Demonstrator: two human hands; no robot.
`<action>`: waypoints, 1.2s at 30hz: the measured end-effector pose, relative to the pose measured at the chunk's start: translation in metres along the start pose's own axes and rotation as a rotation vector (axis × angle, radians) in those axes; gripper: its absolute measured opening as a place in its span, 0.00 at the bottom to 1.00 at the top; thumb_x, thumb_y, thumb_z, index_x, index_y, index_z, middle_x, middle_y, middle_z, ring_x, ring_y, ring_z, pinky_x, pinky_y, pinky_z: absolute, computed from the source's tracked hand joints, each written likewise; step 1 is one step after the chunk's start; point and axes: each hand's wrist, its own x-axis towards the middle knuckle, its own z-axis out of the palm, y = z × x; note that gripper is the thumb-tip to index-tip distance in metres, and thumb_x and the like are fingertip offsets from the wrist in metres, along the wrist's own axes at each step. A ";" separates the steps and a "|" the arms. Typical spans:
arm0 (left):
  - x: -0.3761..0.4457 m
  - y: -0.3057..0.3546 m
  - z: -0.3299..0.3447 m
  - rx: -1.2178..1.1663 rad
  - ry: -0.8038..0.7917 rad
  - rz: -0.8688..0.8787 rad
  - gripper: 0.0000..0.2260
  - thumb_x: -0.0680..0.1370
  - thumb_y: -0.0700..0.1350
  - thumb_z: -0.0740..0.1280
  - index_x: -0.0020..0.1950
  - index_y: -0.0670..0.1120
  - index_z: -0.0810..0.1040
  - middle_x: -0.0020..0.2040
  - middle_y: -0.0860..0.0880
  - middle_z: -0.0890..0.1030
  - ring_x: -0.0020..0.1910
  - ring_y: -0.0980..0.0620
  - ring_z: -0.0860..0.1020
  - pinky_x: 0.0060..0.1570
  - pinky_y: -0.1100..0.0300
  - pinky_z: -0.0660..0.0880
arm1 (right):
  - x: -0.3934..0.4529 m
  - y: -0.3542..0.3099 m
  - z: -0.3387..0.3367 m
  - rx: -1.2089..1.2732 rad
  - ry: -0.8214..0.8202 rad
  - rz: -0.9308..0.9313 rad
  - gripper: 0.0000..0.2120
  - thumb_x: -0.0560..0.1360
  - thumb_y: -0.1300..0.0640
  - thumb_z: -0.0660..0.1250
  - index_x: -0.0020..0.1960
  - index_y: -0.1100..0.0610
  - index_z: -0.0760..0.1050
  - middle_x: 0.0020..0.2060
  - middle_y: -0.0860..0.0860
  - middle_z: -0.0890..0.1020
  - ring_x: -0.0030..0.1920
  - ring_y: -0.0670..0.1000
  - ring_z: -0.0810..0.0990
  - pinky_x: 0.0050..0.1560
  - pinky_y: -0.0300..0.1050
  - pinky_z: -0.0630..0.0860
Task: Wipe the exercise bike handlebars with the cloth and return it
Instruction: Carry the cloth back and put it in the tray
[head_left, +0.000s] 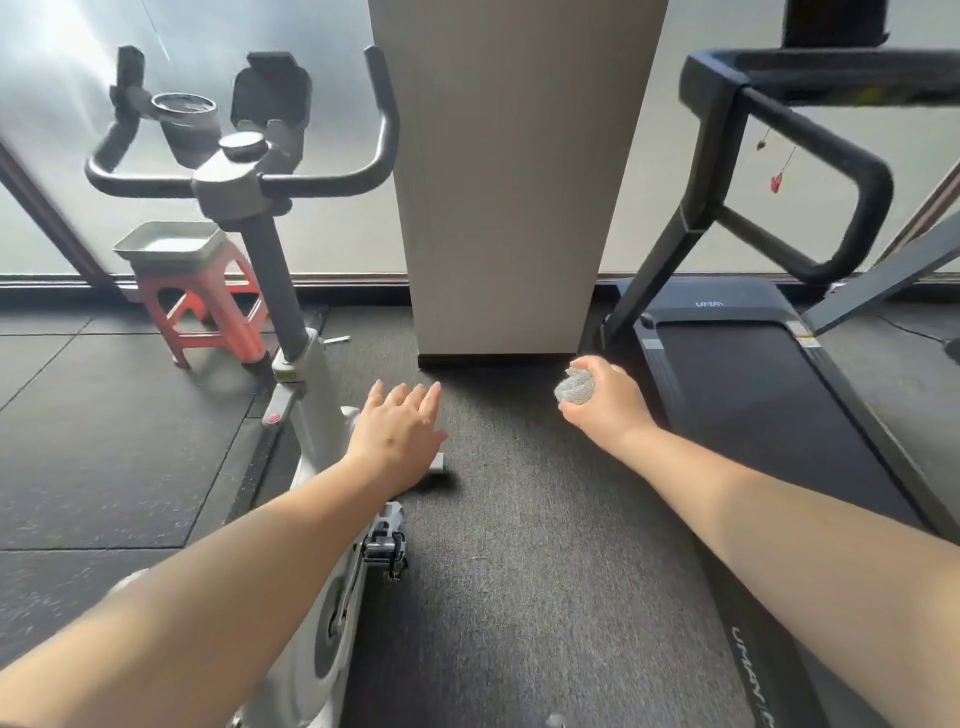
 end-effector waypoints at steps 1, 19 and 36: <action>-0.010 0.004 0.001 0.005 -0.005 -0.002 0.29 0.80 0.56 0.51 0.76 0.45 0.46 0.76 0.47 0.58 0.75 0.45 0.55 0.73 0.46 0.46 | -0.010 0.002 -0.002 -0.011 0.007 0.001 0.25 0.70 0.57 0.71 0.66 0.51 0.68 0.58 0.55 0.72 0.50 0.50 0.72 0.47 0.41 0.69; -0.259 0.107 0.028 -0.051 -0.023 -0.115 0.30 0.79 0.59 0.50 0.77 0.48 0.46 0.78 0.50 0.51 0.76 0.50 0.47 0.72 0.52 0.38 | -0.239 0.059 -0.027 -0.030 -0.031 -0.036 0.25 0.70 0.59 0.70 0.66 0.54 0.69 0.57 0.58 0.72 0.46 0.52 0.73 0.43 0.42 0.71; -0.494 0.072 0.030 -0.064 -0.019 -0.297 0.28 0.80 0.57 0.49 0.76 0.47 0.46 0.78 0.49 0.53 0.76 0.50 0.49 0.74 0.50 0.42 | -0.429 0.001 0.023 -0.057 -0.186 -0.153 0.24 0.70 0.58 0.69 0.66 0.54 0.70 0.57 0.56 0.76 0.50 0.53 0.76 0.48 0.39 0.69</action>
